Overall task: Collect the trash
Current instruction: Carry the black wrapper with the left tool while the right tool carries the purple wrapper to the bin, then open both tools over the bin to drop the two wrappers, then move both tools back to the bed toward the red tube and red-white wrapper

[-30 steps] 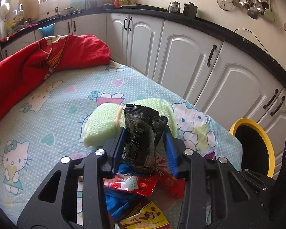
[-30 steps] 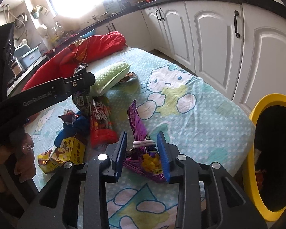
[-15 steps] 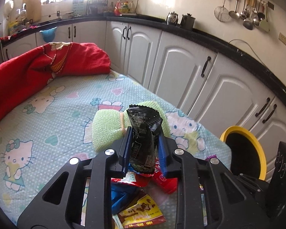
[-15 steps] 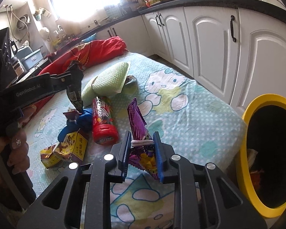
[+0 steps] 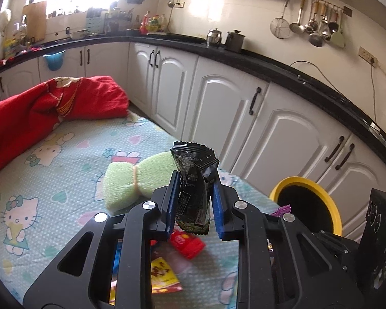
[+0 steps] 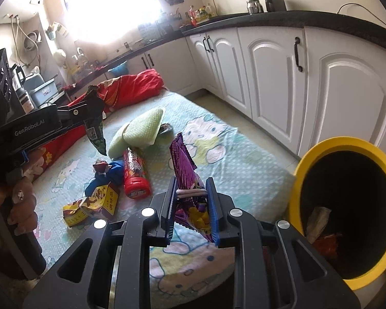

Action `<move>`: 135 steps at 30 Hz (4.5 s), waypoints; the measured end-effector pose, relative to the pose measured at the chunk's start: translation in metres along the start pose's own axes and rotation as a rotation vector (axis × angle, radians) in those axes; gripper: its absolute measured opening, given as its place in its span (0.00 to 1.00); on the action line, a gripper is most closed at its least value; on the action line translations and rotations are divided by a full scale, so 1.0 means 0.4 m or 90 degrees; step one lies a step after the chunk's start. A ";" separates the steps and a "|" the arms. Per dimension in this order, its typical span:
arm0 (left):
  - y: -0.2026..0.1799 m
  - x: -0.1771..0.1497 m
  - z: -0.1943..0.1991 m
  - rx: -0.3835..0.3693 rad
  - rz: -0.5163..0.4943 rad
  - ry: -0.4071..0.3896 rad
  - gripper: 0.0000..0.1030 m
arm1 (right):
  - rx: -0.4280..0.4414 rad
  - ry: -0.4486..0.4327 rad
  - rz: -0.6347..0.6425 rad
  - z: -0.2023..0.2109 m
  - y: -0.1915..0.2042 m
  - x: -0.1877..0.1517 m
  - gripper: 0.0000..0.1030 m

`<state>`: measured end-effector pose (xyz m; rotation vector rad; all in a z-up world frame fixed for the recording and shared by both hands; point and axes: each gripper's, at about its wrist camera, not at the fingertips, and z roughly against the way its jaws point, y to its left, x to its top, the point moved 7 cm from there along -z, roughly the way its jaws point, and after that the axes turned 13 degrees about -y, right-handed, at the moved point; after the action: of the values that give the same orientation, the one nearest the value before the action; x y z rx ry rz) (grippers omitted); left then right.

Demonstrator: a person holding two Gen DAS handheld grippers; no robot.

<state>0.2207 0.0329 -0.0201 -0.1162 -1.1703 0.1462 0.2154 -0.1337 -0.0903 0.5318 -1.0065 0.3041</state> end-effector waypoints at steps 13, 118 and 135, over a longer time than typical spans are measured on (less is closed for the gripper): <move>-0.142 0.003 0.003 -0.052 -0.026 -0.007 0.16 | -0.046 -0.040 -0.007 0.093 -0.107 0.053 0.21; -0.536 -0.183 -0.190 -0.185 -0.064 0.097 0.89 | -0.306 -0.059 -0.127 0.260 -0.588 -0.064 0.61; -0.397 -0.112 -0.080 -0.131 -0.042 0.044 0.89 | -0.272 -0.094 -0.073 0.274 -0.453 0.012 0.68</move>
<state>0.2417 -0.1316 -0.0469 -0.2615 -1.1164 -0.0373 0.2255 -0.3452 -0.0905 0.2237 -1.1412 -0.0560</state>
